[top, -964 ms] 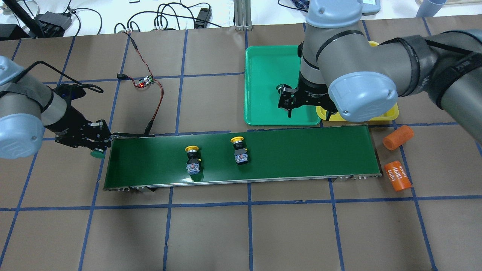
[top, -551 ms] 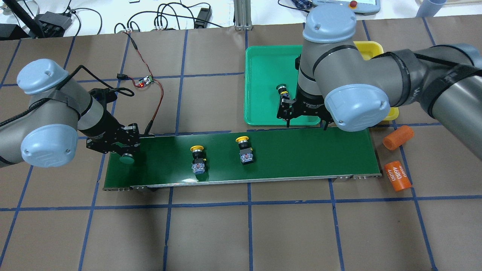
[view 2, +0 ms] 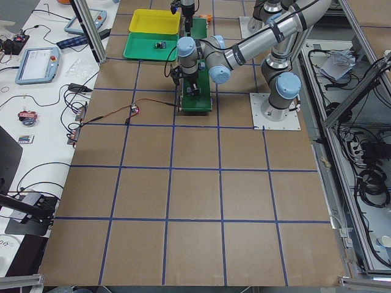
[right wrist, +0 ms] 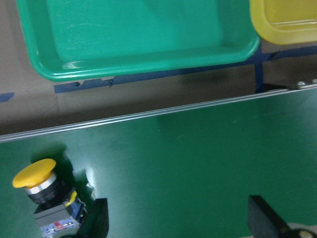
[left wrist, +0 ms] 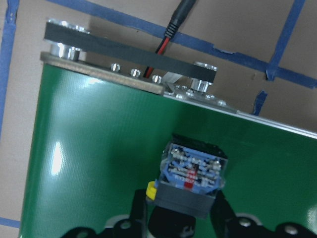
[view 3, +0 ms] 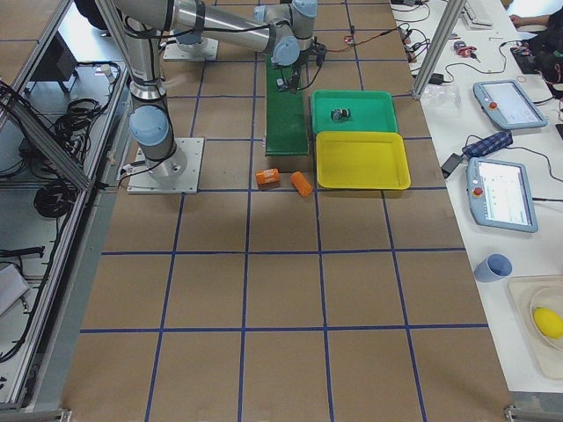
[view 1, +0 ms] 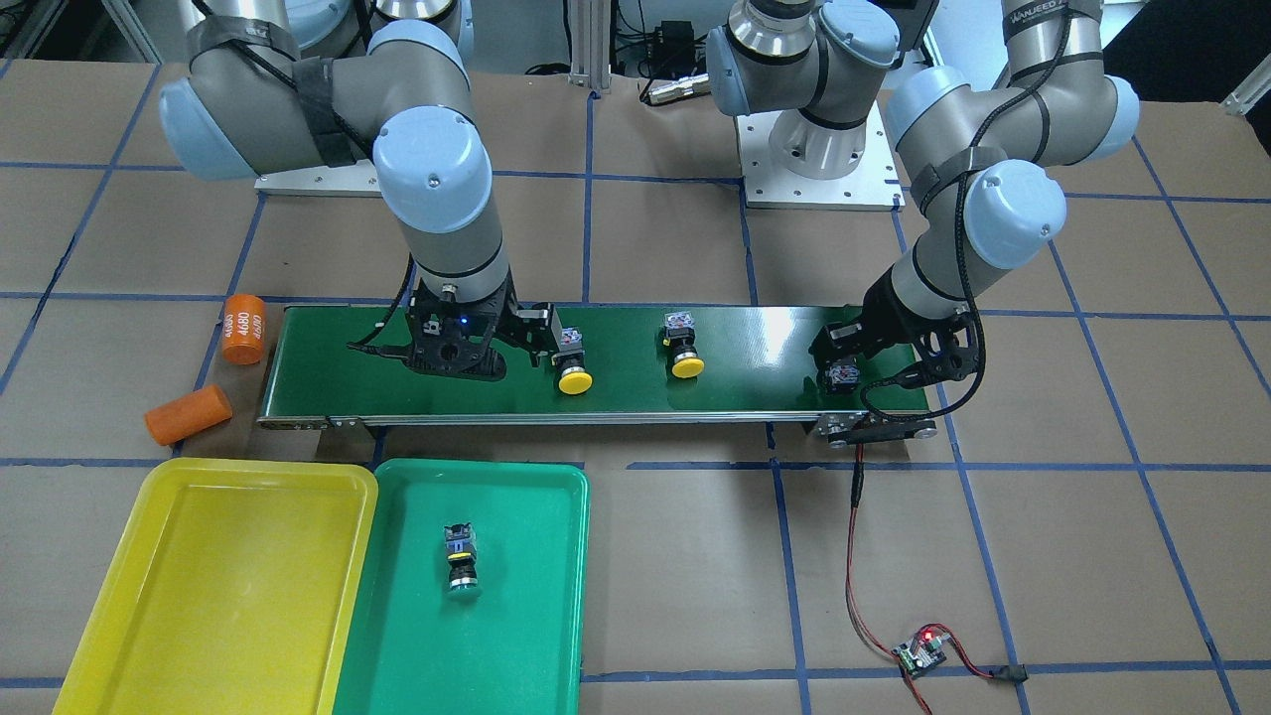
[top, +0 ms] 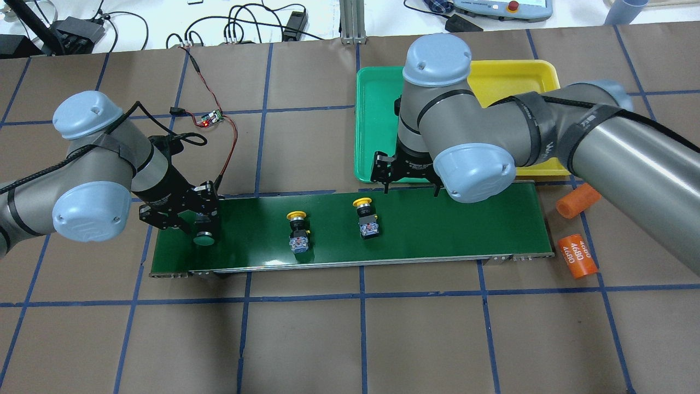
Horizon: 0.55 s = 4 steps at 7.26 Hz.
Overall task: Sort buttons by color to trays
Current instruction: 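Place a green button on the belt with left while right grasps yellow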
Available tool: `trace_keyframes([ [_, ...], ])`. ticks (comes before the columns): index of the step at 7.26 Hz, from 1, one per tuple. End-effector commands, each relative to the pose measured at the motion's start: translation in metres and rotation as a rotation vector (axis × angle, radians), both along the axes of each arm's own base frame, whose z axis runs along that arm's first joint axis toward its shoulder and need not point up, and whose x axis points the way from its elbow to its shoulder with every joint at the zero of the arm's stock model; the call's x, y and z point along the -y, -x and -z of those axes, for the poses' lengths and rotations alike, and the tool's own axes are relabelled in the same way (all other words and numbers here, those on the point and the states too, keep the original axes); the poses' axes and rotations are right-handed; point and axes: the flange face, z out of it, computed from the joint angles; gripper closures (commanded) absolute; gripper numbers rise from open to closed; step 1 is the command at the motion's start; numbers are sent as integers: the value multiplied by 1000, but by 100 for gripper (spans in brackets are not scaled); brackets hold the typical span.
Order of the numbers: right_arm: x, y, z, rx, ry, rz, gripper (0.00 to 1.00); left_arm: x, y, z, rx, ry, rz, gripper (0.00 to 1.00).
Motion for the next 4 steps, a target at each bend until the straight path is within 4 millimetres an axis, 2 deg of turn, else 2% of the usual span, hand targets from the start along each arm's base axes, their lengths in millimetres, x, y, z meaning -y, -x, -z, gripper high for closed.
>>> trace_keyframes([
  [1, -4, -27, 25, -3, -14, -17, 0, -1, 2, -15, 5, 28, 4, 0],
  [2, -6, -31, 32, -9, -31, -22, 0, 3, 1, -38, 13, 59, 10, 0],
  [3, -9, -41, 37, 43, -59, 7, 0, 18, -3, -61, 17, 64, 14, 0],
  [4, -10, -44, 39, 62, -69, 21, 0, 35, -20, -96, 30, 103, 9, 0],
])
